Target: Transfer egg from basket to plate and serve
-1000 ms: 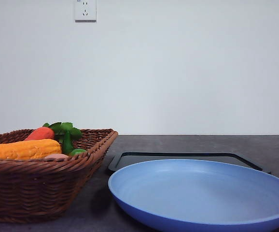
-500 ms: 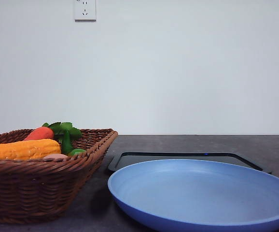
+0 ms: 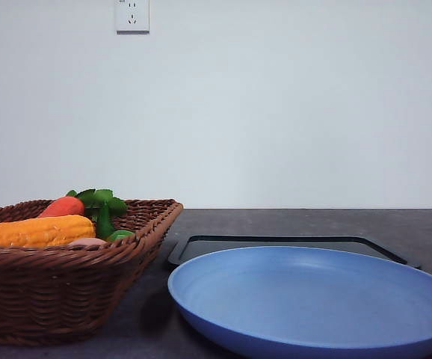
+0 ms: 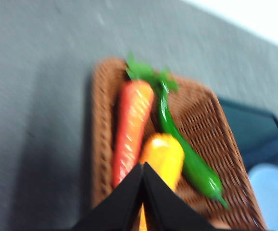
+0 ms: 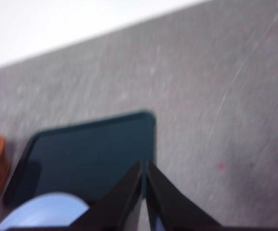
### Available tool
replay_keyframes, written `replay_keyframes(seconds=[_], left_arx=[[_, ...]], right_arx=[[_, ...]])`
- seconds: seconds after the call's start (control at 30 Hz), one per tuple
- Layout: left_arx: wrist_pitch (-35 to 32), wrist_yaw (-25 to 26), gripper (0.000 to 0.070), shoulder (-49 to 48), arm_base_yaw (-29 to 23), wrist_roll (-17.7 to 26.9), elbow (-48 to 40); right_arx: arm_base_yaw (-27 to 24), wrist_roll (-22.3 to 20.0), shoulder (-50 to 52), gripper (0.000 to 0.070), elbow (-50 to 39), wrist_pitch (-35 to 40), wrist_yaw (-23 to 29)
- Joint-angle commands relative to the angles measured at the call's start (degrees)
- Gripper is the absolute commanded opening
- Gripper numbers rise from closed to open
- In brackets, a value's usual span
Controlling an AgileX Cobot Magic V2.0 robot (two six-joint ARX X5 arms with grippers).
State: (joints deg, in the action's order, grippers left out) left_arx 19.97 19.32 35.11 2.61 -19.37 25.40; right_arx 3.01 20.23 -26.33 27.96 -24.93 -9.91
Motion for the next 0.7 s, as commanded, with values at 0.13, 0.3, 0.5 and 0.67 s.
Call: replay_keyframes(seconds=[0.13, 0.3, 0.5, 0.67], left_arx=[[3.96, 7.44, 0.0, 11.83, 3.38, 4.87, 7.2], [6.64, 13.0, 0.0, 19.8, 7.91, 6.4, 11.42], [5.27, 16.38, 0.0061, 25.59, 13.2, 7.18, 12.86], [3.03, 16.17, 0.0315, 28.48, 16.1, 5.67, 12.86]], right_arx=[[0.17, -5.9, -10.42, 0.0, 6.38, -6.07, -5.96], [0.17, -7.49, -18.4, 0.0, 7.72, -9.77, -13.76], [0.25, -7.62, -26.87, 0.0123, 7.72, -11.42, -18.88], [0.79, -7.66, -33.85, 0.0249, 7.65, -11.54, -20.69]])
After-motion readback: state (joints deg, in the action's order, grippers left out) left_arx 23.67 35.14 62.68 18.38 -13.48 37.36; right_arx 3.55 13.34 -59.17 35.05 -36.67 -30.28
